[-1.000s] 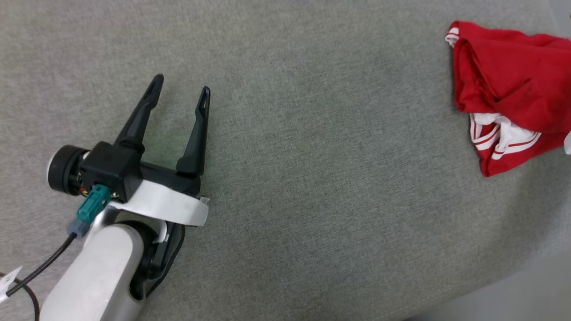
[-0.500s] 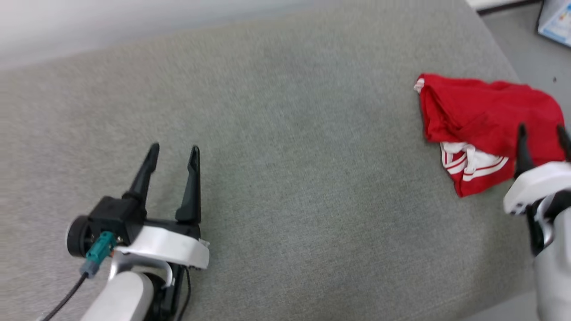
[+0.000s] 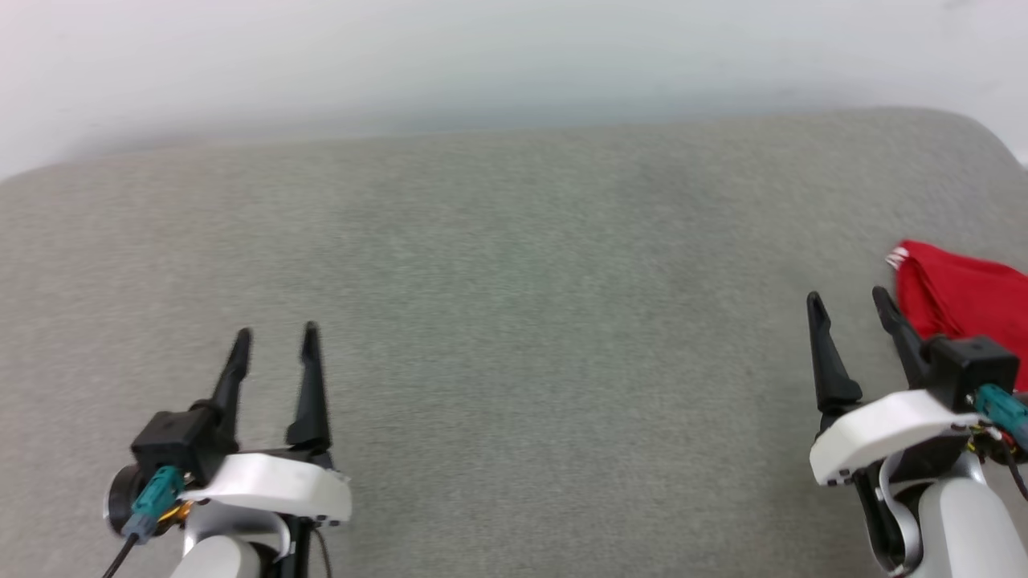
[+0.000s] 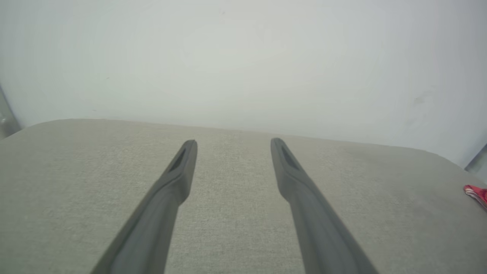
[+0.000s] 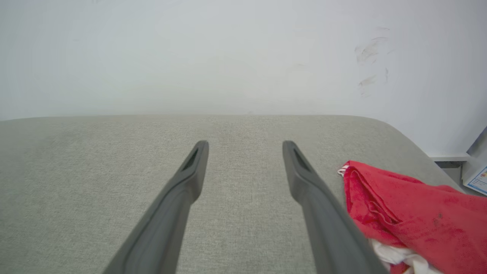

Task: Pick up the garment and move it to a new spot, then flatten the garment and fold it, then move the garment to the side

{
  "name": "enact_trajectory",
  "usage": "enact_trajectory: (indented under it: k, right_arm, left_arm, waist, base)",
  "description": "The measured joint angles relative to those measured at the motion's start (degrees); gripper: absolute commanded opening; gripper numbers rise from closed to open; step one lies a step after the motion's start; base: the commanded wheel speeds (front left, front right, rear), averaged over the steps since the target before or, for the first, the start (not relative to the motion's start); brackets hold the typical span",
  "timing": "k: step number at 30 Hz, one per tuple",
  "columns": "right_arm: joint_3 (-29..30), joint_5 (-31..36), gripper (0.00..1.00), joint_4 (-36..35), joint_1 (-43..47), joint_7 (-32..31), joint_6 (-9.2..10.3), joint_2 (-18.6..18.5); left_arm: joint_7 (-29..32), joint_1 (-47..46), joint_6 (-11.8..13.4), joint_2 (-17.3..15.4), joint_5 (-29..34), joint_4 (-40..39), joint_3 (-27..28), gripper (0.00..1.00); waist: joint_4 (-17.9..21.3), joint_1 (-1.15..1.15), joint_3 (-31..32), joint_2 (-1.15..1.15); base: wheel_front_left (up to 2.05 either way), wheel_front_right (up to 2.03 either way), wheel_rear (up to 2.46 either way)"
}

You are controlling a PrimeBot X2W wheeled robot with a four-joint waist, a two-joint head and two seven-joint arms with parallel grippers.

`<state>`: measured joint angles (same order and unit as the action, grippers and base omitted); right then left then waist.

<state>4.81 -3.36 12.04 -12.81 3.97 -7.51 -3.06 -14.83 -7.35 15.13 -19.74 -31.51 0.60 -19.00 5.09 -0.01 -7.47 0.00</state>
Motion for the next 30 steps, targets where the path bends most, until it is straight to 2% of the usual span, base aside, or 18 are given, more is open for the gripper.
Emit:
enact_trajectory:
  k: [7, 14, 22, 30]
  right_arm:
    - [-1.81, -1.15, 1.00, -10.58, 6.53, -3.39, 0.00, 0.11]
    - [-2.52, -1.43, 1.00, -17.85, 14.00, -6.44, 0.00, 0.11]
    - [-2.22, -1.75, 1.00, -21.14, 18.91, -8.44, 0.01, 0.11]
    - [-2.42, -1.99, 1.00, -21.58, 19.78, -8.64, 0.00, 0.11]
  left_arm:
    - [-0.08, 3.15, -0.02, -1.11, 0.91, 0.70, 2.57, 1.00]
    - [0.11, 6.12, -0.98, -1.76, 1.94, 1.76, 0.79, 1.00]
    - [0.75, 8.48, -0.63, -2.03, 1.99, 1.88, -0.05, 1.00]
    - [0.79, 9.22, -0.25, -2.48, 1.99, 1.37, -0.32, 1.00]
  waist:
    - [-4.03, 0.00, 3.18, 0.00]
    - [-4.20, 0.00, 7.09, 0.00]
    - [-3.09, 0.00, 9.18, 0.00]
    - [-3.06, 0.00, 9.29, 0.00]
  base:
    - [0.00, 0.00, 0.00]
    - [0.00, 0.00, 0.00]
    - [0.00, 0.00, 0.00]
    - [0.00, 0.00, 0.00]
